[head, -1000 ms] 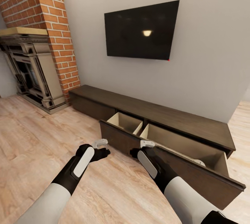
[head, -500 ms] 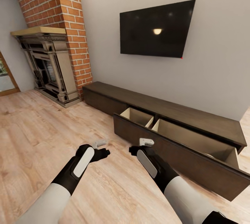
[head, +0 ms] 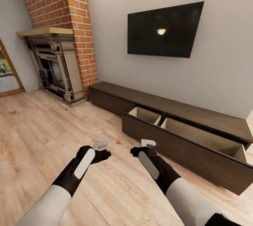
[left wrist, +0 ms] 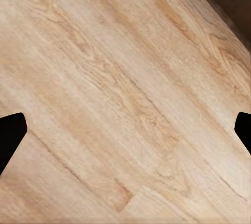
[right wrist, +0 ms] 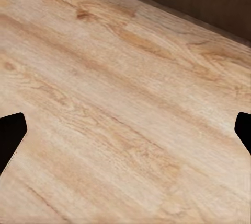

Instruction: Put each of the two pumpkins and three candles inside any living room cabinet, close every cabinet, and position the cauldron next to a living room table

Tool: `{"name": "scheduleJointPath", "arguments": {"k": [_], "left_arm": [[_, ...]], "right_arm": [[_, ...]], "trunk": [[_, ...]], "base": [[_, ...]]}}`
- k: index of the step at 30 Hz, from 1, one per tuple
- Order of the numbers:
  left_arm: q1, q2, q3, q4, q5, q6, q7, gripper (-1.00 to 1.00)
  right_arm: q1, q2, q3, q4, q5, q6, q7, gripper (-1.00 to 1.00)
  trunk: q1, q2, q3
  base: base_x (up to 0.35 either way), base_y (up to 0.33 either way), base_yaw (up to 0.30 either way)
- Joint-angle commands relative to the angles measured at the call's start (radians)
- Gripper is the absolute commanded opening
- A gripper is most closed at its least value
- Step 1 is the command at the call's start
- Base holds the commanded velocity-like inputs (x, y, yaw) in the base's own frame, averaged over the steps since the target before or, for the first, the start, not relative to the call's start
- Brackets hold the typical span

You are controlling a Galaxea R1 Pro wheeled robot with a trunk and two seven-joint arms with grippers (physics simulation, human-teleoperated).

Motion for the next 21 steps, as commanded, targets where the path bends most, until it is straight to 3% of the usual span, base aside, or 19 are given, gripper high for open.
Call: {"name": "scheduleJointPath", "arguments": {"k": [1, 6, 21], "left_arm": [[-0.001, 0.0, -0.002, -0.001, 0.01, 0.001, 0.01, 1.0], [-0.001, 0.0, -0.002, -0.001, 0.01, 0.001, 0.01, 1.0], [-0.001, 0.0, -0.001, 0.001, 0.011, 0.001, 0.01, 1.0]], "right_arm": [[-0.001, -0.001, 0.003, -0.001, -0.008, 0.002, -0.009, 1.0], [-0.001, 0.0, 0.003, -0.001, -0.004, 0.002, -0.011, 1.0], [-0.001, -0.001, 0.021, -0.001, -0.003, 0.002, -0.012, 1.0]], "trunk": [[0.0, 0.0, -0.001], [0.0, 0.0, 0.0], [0.0, 0.0, 0.005]], "base": [[0.024, 0.28, 0.0], [0.079, 0.283, 0.093], [0.14, 0.283, 0.27]]}}
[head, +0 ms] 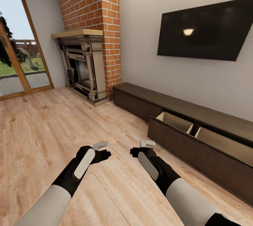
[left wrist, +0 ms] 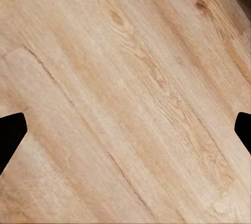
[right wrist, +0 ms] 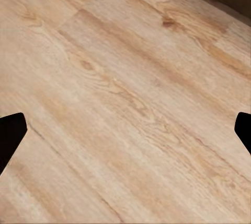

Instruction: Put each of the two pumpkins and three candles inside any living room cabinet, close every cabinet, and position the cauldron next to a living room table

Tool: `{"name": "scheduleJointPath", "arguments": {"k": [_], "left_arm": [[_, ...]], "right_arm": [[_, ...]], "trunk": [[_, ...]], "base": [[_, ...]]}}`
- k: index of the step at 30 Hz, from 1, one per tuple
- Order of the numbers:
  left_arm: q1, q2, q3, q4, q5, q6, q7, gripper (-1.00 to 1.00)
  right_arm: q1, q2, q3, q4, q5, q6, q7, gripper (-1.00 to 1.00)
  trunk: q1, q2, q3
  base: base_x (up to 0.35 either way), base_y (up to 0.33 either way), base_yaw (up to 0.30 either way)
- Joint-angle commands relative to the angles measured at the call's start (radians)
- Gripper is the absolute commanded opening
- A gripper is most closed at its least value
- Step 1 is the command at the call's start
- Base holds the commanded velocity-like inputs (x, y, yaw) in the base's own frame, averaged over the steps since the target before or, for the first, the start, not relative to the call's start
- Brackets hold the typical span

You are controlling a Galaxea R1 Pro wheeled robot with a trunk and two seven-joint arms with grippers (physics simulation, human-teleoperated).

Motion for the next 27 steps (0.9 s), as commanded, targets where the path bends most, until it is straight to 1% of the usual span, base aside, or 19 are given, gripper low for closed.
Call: {"name": "scheduleJointPath", "arguments": {"k": [1, 11, 13, 14, 15, 17, 20, 27], "left_arm": [[-0.001, 0.0, -0.002, -0.001, 0.01, 0.0, 0.01, 1.0], [-0.001, 0.002, -0.001, -0.001, 0.01, 0.0, 0.01, 1.0], [-0.001, 0.001, 0.015, -0.001, 0.01, 0.0, 0.01, 1.0], [-0.001, 0.001, 0.043, -0.001, 0.012, 0.0, 0.009, 1.0], [-0.001, 0.001, 0.061, -0.001, 0.013, 0.001, 0.008, 1.0], [0.0, 0.0, 0.084, -0.001, 0.014, 0.002, 0.007, 1.0], [-0.001, 0.0, 0.096, -0.001, 0.015, 0.003, 0.007, 1.0], [-0.001, 0.0, 0.101, -0.001, 0.015, 0.003, 0.007, 1.0]], "right_arm": [[-0.001, 0.0, 0.004, -0.001, -0.008, 0.002, -0.009, 1.0], [-0.001, -0.001, 0.008, -0.001, -0.008, 0.002, -0.009, 1.0], [-0.001, -0.001, 0.008, -0.001, -0.008, 0.002, -0.009, 1.0], [-0.001, -0.001, 0.008, -0.001, -0.008, 0.002, -0.009, 1.0], [-0.001, -0.001, 0.008, -0.001, -0.008, 0.002, -0.008, 1.0], [-0.001, -0.001, 0.008, -0.001, -0.008, 0.001, -0.008, 1.0], [-0.001, -0.001, 0.008, -0.001, -0.008, 0.001, -0.008, 1.0], [-0.001, -0.002, 0.008, -0.002, -0.008, 0.001, -0.008, 1.0]], "trunk": [[0.0, 0.0, -0.001], [0.0, 0.0, 0.003], [0.0, 0.0, 0.004], [0.0, 0.0, 0.004], [0.0, 0.0, 0.005], [0.0, 0.0, 0.005], [0.0, 0.0, 0.006], [0.0, 0.0, 0.009]], "base": [[0.202, 0.278, 0.282], [0.25, 0.242, 0.282], [0.263, 0.228, 0.284], [0.263, 0.227, 0.284], [0.263, 0.226, 0.284], [0.266, 0.222, 0.284], [0.283, 0.204, 0.284], [0.295, 0.192, 0.284]]}}
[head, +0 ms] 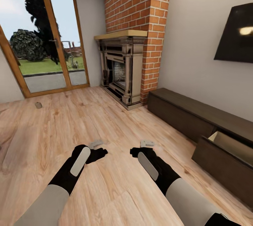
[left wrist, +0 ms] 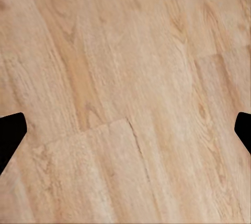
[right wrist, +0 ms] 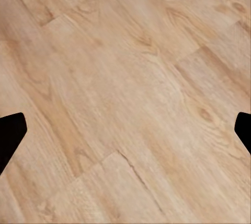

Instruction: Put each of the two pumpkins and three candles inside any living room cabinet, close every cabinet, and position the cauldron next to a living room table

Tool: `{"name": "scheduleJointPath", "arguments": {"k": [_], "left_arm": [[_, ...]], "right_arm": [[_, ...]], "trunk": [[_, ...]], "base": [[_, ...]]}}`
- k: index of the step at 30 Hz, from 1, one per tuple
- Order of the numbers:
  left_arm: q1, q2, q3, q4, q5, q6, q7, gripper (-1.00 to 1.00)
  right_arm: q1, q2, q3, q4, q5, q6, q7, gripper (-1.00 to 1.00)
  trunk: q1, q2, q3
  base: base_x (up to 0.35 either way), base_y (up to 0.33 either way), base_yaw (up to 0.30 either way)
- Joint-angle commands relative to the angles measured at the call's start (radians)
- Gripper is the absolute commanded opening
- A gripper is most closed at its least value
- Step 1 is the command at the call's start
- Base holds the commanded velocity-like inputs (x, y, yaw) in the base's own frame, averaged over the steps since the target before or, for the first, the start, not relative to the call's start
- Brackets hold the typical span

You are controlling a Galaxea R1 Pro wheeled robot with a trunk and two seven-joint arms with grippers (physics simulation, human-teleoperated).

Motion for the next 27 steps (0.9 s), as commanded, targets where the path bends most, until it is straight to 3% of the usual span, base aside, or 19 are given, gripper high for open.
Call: {"name": "scheduleJointPath", "arguments": {"k": [1, 8, 14, 27], "left_arm": [[-0.001, 0.0, -0.001, -0.001, 0.01, 0.0, 0.01, 1.0], [-0.001, 0.0, -0.001, 0.0, 0.01, 0.0, 0.01, 1.0], [-0.001, 0.001, -0.001, 0.0, 0.01, 0.0, 0.01, 1.0], [-0.001, 0.0, -0.001, 0.002, 0.01, -0.001, 0.01, 1.0]], "right_arm": [[-0.001, -0.001, 0.003, -0.002, -0.008, 0.002, -0.009, 1.0], [-0.001, -0.001, 0.003, -0.002, -0.008, -0.009, -0.005, 1.0], [-0.001, -0.005, 0.022, -0.001, -0.009, -0.017, 0.001, 1.0], [-0.001, -0.003, 0.023, -0.001, -0.01, -0.027, -0.001, 1.0]], "trunk": [[0.0, 0.0, -0.001], [0.0, 0.0, 0.001], [0.0, 0.0, 0.001], [0.0, 0.0, 0.001]], "base": [[0.298, 0.19, 0.284], [0.3, 0.183, 0.229], [0.304, 0.168, 0.029], [0.305, 0.167, 0.001]]}}
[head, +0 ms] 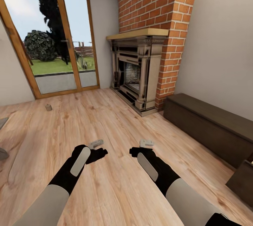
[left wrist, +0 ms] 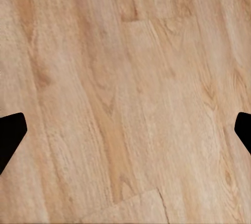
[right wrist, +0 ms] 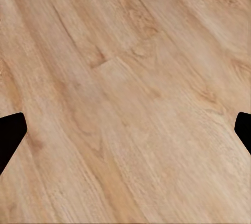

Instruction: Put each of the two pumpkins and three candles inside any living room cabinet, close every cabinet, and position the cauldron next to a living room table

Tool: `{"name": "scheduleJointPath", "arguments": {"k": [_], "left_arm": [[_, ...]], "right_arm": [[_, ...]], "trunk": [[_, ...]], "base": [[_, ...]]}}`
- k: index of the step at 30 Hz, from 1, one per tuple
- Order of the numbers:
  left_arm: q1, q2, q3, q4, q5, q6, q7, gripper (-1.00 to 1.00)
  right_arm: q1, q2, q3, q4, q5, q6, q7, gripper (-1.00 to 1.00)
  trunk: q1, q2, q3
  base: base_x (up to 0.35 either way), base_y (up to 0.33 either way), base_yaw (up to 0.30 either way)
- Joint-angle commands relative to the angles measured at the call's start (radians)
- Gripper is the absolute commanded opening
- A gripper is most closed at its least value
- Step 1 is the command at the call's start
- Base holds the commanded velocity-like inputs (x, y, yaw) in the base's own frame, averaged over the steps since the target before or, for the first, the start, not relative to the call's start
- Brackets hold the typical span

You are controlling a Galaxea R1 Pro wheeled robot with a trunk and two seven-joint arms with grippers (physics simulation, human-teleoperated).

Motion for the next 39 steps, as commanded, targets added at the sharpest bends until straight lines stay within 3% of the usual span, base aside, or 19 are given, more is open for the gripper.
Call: {"name": "scheduleJointPath", "arguments": {"k": [1, 18, 39], "left_arm": [[-0.001, 0.0, -0.001, -0.001, 0.01, 0.001, 0.01, 1.0], [0.0, 0.0, -0.001, -0.001, 0.01, 0.001, 0.01, 1.0], [-0.001, 0.0, -0.001, -0.001, 0.01, 0.001, 0.01, 1.0]], "right_arm": [[-0.001, -0.001, 0.003, -0.002, -0.007, 0.002, -0.008, 1.0], [-0.001, 0.0, 0.004, -0.002, -0.006, 0.003, -0.01, 1.0], [-0.001, -0.001, 0.004, -0.001, -0.006, 0.003, -0.01, 1.0]], "trunk": [[0.0, 0.0, -0.001], [0.0, 0.0, -0.001], [0.0, 0.0, 0.006]], "base": [[0.305, 0.167, 0.0], [0.305, 0.166, 0.01], [0.305, 0.165, 0.266]]}}
